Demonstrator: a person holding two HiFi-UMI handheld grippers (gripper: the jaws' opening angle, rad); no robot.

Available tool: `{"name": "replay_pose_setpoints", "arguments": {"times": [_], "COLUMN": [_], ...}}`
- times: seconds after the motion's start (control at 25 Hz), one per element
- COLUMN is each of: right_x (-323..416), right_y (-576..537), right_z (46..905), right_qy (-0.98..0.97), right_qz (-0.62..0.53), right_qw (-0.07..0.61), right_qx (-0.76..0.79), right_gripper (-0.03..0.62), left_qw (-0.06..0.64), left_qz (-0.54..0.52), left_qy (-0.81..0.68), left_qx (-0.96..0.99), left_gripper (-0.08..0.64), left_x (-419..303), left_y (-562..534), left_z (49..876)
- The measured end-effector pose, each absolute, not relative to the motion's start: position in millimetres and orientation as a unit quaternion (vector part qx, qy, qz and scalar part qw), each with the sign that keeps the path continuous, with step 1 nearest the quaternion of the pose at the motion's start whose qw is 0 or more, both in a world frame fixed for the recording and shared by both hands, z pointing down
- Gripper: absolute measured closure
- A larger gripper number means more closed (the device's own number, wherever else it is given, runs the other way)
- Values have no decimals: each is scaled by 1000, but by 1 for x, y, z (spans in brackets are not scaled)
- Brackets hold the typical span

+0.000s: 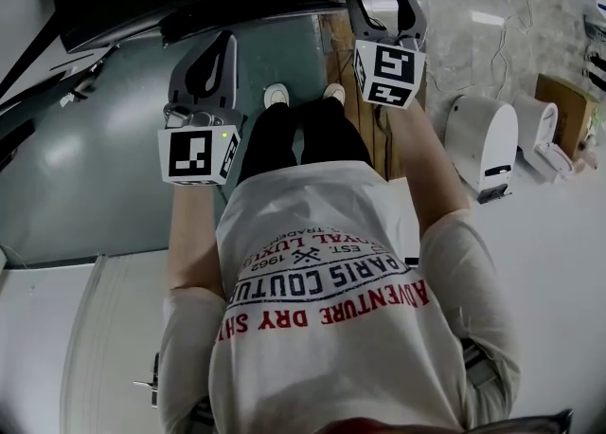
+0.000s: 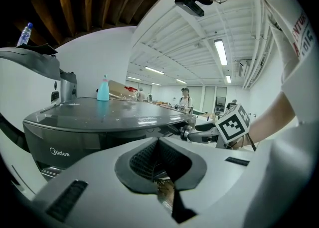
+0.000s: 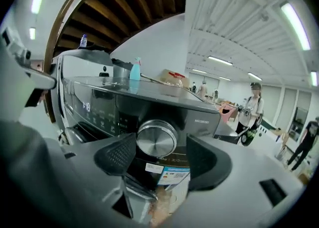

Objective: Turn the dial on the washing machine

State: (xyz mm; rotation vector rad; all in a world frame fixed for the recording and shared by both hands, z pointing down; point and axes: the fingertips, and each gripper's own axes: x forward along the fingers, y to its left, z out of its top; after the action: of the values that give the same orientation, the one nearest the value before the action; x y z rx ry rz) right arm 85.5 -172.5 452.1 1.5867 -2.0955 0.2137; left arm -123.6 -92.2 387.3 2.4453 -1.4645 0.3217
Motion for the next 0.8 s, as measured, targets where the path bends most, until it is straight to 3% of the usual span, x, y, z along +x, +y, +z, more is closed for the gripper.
{"name": "replay_pose_setpoints", "arguments": {"times": [0.16,0.44,0.68,0.8], "right_x": [77,80,87,89], "right_y": [-173,-175,-176,-176], "right_z": [457,459,462,461], "right_qy": [-772,-779,-792,-794], "right_qz": [62,98,263,281], "right_qw": [277,266,135,121], "right_qx": [569,559,535,526], "right_gripper": [284,313,313,313], "left_qw": [139,137,135,137], "left_qz": [113,118,119,123], "left_qy": [-507,-508,-513,-508], "left_qx": [843,842,839,841], "left_gripper": [543,544,543,544], "left_x": [-124,-126,-126,-120], "left_y": [-88,-87,-90,-89], "left_z": [389,387,387,387]}}
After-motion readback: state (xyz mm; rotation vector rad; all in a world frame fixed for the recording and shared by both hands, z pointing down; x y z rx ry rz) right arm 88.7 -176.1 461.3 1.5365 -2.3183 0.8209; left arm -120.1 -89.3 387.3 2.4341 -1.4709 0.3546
